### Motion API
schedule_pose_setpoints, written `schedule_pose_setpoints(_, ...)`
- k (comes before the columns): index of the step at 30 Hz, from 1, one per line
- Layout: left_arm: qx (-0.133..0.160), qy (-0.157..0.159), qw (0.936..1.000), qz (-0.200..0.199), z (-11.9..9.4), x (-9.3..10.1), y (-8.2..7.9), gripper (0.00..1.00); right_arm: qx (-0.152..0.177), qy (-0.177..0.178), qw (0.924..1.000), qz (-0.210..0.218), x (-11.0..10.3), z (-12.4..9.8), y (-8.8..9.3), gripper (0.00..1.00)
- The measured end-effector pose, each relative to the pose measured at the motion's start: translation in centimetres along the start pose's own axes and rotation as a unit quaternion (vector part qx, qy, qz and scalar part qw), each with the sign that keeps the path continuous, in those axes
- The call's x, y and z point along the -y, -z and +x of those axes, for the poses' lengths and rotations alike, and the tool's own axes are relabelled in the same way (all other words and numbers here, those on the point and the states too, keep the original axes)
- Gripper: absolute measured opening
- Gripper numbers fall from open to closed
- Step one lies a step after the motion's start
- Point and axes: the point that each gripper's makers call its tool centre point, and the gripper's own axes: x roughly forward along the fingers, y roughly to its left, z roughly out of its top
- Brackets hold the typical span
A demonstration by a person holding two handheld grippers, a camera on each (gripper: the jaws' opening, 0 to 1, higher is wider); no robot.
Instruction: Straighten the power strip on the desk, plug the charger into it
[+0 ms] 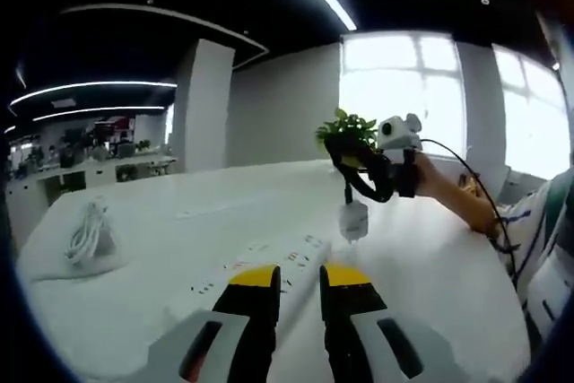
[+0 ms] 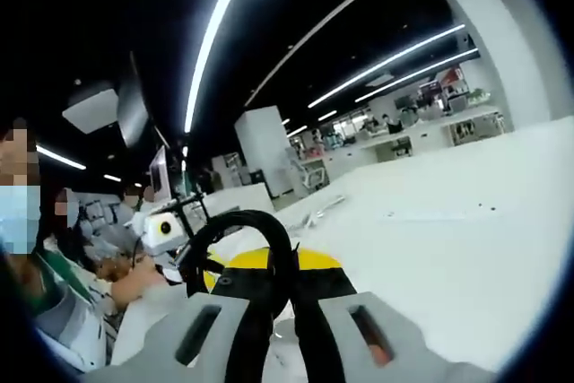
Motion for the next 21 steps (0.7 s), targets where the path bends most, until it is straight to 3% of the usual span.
schedule_pose_setpoints(7, 0.0, 0.029, 0.9994, 0.017, 0.8, 1.9, 0.1, 0.17, -0.007, -0.036, 0.9993, -0.003, -3.3, 1.3, 0.7, 0.06)
schedule_pose_setpoints(15, -0.025, 0.079, 0.9953, 0.05, 2.6, 5.3, 1.6, 0.18, -0.021, -0.076, 0.9969, -0.004, -6.4, 2.3, 1.6, 0.06)
schedule_pose_setpoints(21, -0.023, 0.086, 0.9939, 0.064, 2.9, 6.1, 1.6, 0.19, -0.035, -0.095, 0.9948, 0.002, -7.6, 2.7, 2.4, 0.06)
